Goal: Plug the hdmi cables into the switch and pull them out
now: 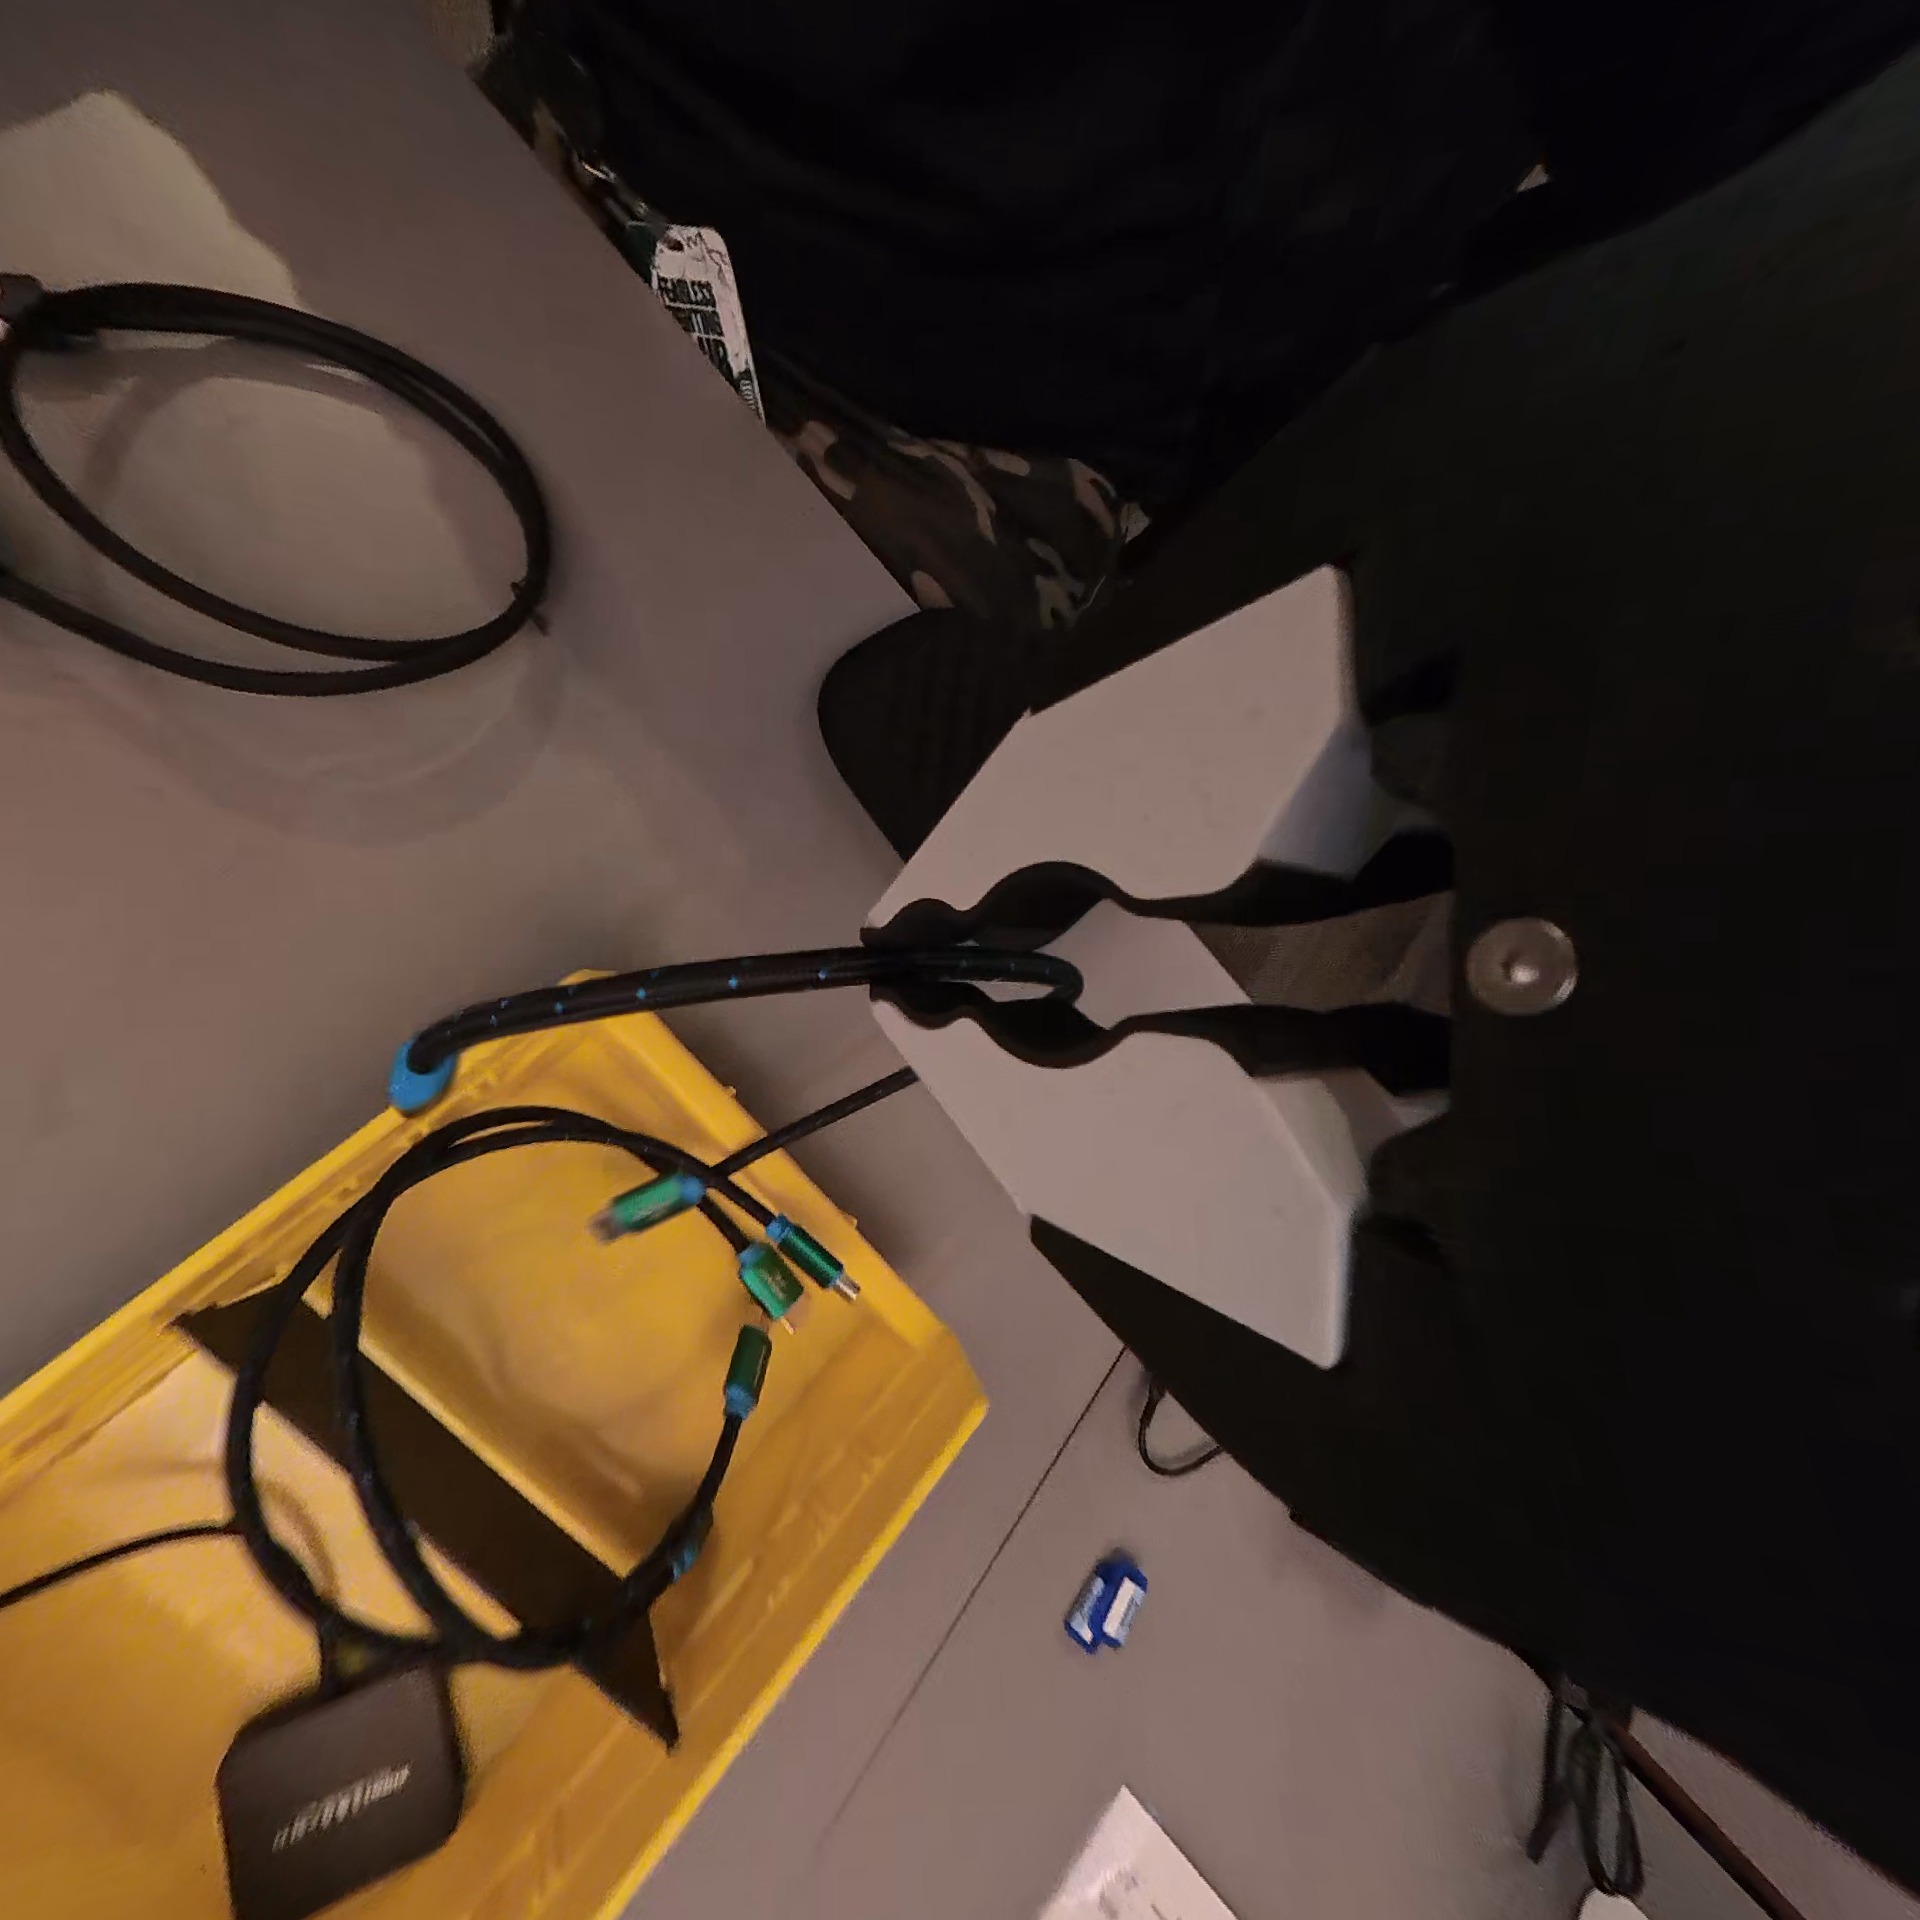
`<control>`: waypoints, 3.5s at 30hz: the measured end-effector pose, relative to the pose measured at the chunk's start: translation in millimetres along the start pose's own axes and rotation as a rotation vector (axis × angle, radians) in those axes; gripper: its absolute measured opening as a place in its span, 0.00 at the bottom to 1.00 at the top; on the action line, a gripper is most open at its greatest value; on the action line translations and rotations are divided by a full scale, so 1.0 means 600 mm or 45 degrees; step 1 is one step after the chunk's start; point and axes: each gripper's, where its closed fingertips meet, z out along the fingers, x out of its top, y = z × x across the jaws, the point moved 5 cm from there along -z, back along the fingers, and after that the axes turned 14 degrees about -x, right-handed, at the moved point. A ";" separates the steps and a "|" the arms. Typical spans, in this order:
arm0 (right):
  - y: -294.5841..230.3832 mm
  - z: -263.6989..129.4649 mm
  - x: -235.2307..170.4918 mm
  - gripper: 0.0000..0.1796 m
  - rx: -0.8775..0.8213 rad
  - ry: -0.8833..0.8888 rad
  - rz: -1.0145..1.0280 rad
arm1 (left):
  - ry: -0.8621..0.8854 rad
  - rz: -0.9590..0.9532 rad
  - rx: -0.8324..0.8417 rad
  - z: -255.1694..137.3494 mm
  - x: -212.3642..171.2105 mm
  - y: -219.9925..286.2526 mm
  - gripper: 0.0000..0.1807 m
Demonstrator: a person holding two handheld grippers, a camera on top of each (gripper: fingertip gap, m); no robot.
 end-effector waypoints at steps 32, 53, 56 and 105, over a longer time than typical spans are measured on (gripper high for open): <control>0.001 0.000 0.000 0.34 0.004 0.002 0.006 | -0.433 0.252 0.164 0.008 -0.023 0.067 0.02; 0.001 0.000 0.000 0.34 0.008 0.003 0.007 | -0.646 0.517 -0.184 0.054 -0.009 0.146 0.03; 0.001 -0.001 0.001 0.34 0.011 0.003 0.011 | -0.530 0.608 -0.159 0.072 0.013 0.159 0.03; 0.138 -0.123 0.017 0.34 -0.040 0.294 0.369 | 0.163 1.579 -0.029 0.541 0.390 0.343 0.03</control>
